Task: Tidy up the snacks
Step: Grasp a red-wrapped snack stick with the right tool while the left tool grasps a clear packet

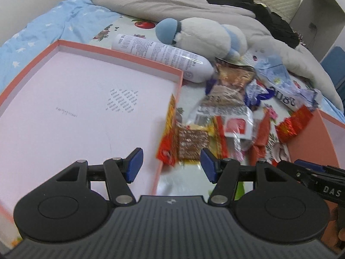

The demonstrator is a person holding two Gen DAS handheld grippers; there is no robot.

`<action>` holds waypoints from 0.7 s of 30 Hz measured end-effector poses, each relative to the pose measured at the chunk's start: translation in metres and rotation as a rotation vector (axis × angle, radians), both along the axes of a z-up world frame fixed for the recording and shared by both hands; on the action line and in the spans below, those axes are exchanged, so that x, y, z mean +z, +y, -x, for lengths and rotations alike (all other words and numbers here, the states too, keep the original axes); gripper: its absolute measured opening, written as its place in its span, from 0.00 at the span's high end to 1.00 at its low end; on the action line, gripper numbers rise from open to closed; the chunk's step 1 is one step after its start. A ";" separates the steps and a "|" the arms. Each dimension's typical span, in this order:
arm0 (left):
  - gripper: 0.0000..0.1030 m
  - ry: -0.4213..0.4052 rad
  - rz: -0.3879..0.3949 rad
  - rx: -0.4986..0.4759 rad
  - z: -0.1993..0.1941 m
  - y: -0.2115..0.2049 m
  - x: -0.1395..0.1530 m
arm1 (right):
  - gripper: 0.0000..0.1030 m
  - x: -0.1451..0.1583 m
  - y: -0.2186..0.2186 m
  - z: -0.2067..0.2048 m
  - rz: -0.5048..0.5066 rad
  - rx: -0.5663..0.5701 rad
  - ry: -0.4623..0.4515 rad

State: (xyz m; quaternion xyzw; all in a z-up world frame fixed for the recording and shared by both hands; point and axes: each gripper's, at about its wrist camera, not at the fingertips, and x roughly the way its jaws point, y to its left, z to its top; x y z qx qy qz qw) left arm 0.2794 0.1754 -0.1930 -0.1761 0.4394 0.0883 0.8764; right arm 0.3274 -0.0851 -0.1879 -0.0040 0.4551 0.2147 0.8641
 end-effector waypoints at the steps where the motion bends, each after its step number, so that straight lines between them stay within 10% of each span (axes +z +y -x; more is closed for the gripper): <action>1: 0.38 0.000 -0.002 -0.003 -0.005 0.001 -0.003 | 0.39 -0.005 0.003 -0.006 0.012 -0.006 0.003; 12: 0.42 0.011 -0.081 -0.057 -0.043 -0.001 -0.027 | 0.40 -0.040 0.034 -0.046 0.094 0.037 0.027; 21: 0.80 0.049 -0.062 -0.044 -0.042 0.003 -0.038 | 0.61 -0.054 0.056 -0.039 0.187 0.150 0.019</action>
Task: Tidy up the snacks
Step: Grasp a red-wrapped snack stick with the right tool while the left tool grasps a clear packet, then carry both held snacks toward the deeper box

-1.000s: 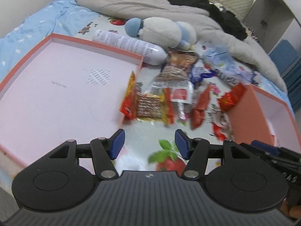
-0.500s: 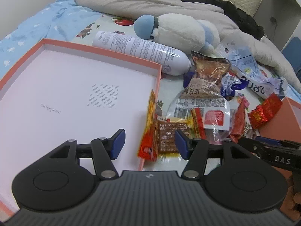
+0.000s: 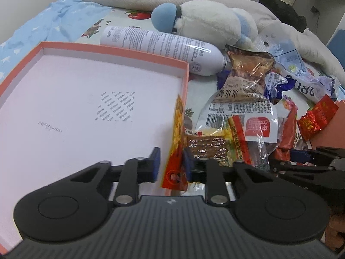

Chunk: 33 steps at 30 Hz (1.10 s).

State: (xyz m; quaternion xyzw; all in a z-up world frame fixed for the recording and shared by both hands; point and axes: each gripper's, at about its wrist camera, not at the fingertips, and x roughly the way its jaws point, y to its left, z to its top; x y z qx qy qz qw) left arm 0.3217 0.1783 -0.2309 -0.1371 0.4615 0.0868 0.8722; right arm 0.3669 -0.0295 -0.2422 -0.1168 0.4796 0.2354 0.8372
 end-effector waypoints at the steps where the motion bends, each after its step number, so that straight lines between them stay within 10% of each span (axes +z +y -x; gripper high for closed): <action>1: 0.83 -0.005 0.005 0.003 0.002 0.000 0.002 | 0.62 0.001 0.000 0.001 0.001 0.003 -0.002; 10: 0.98 -0.042 -0.002 0.011 0.021 -0.008 0.022 | 0.66 0.018 -0.015 0.019 -0.007 -0.003 -0.014; 33: 0.99 -0.066 0.098 -0.056 0.095 -0.050 0.056 | 0.66 0.055 -0.072 0.129 -0.092 -0.057 0.001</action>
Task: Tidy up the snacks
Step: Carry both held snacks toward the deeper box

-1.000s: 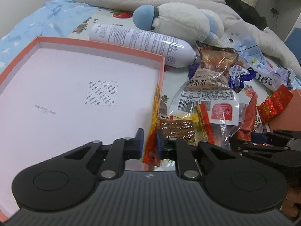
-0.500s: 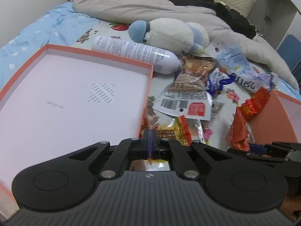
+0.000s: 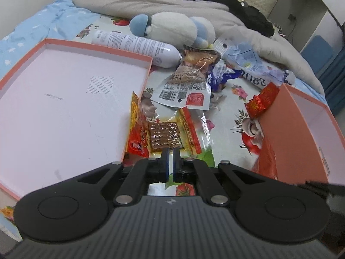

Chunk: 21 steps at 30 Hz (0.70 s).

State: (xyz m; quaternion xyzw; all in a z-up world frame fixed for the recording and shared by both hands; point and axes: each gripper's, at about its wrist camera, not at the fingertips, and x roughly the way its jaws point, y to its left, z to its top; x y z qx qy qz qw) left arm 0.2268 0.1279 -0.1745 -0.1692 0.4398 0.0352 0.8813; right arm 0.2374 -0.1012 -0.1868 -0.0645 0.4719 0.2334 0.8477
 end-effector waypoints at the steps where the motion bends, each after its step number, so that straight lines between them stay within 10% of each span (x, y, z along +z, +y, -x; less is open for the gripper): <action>1: 0.98 0.008 0.017 -0.003 -0.005 0.000 -0.002 | 0.66 0.000 -0.001 0.003 0.001 0.000 -0.004; 7: 0.43 0.028 0.075 -0.026 -0.040 -0.018 -0.015 | 0.66 0.001 -0.009 0.009 -0.008 -0.005 -0.024; 21: 0.37 0.118 -0.159 -0.097 -0.110 -0.076 -0.055 | 0.66 -0.014 -0.020 0.003 -0.019 -0.003 0.001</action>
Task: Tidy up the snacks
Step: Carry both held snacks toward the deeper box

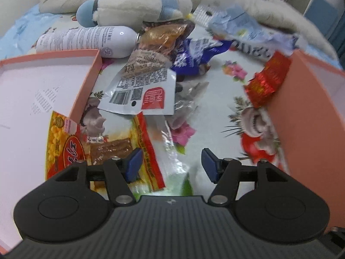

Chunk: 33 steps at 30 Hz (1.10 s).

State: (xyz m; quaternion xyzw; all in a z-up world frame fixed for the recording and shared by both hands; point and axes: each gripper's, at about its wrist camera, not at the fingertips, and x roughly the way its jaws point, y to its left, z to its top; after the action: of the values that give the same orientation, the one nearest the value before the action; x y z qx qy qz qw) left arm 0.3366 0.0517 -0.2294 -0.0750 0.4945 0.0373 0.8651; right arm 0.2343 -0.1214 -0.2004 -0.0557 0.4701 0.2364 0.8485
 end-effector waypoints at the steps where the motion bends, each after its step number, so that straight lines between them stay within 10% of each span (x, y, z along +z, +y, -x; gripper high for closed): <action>1: 0.37 0.009 -0.014 0.008 -0.002 0.000 -0.003 | 0.66 -0.001 -0.001 -0.002 -0.003 -0.004 0.003; 13: 0.66 0.043 -0.068 0.113 -0.013 0.014 -0.015 | 0.66 -0.006 -0.004 -0.008 -0.040 -0.017 0.029; 17: 0.93 0.053 -0.083 0.132 -0.013 0.019 -0.014 | 0.66 -0.006 -0.004 -0.010 -0.044 -0.016 0.025; 33: 0.96 -0.083 0.111 0.164 0.077 0.022 0.065 | 0.66 0.039 -0.010 0.021 -0.071 -0.010 -0.081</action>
State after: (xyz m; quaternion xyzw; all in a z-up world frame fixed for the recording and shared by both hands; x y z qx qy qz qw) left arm 0.2594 0.0741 -0.1648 -0.1644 0.4518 0.0773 0.8734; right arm 0.2130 -0.1318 -0.1611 -0.0325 0.4268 0.2462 0.8696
